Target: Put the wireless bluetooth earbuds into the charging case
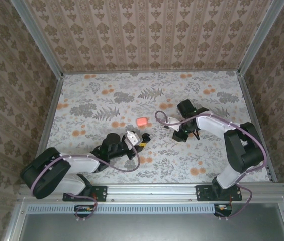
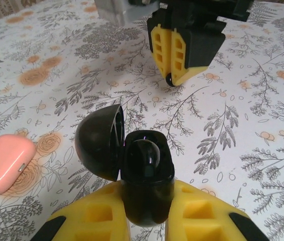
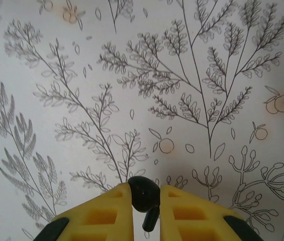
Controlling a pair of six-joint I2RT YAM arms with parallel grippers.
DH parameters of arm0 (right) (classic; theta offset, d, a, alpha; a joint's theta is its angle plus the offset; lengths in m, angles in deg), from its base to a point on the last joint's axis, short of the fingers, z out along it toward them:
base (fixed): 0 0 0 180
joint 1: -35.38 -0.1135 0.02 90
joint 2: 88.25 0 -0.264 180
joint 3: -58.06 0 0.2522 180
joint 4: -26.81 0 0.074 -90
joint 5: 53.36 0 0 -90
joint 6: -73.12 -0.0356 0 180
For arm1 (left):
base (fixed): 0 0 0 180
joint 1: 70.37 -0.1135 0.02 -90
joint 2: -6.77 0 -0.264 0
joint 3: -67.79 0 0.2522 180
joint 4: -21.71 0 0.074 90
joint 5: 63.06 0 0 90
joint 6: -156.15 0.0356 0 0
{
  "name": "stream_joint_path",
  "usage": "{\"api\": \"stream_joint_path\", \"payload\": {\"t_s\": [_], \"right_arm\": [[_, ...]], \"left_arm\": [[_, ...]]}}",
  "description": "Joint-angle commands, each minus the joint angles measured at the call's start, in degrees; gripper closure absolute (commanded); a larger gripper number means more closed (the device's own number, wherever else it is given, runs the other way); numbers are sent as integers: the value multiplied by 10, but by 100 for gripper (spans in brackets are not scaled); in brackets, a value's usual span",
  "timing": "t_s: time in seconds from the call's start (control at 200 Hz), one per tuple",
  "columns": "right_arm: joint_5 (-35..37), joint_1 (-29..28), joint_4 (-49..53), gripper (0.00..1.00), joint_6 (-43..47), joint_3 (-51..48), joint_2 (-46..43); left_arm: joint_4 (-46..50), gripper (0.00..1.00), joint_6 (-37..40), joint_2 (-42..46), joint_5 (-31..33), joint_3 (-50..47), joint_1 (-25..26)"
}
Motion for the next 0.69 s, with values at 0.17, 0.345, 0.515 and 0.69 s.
{"api": "stream_joint_path", "payload": {"t_s": [0.17, 0.345, 0.515, 0.69], "right_arm": [[-64, 4, -131, 83, -66, -60, -58], [-101, 4, -210, 83, -99, -98, -94], [-117, 4, -260, 83, -113, -126, -130], [-128, 5, -294, 83, -117, -152, -183]], "left_arm": [[-177, 87, -55, -129, -15, 30, -3], [-275, 87, -88, -206, -34, 42, -2], [-274, 87, -94, -226, -44, 64, 2], [-273, 87, -95, -231, -46, 78, 3]]}}
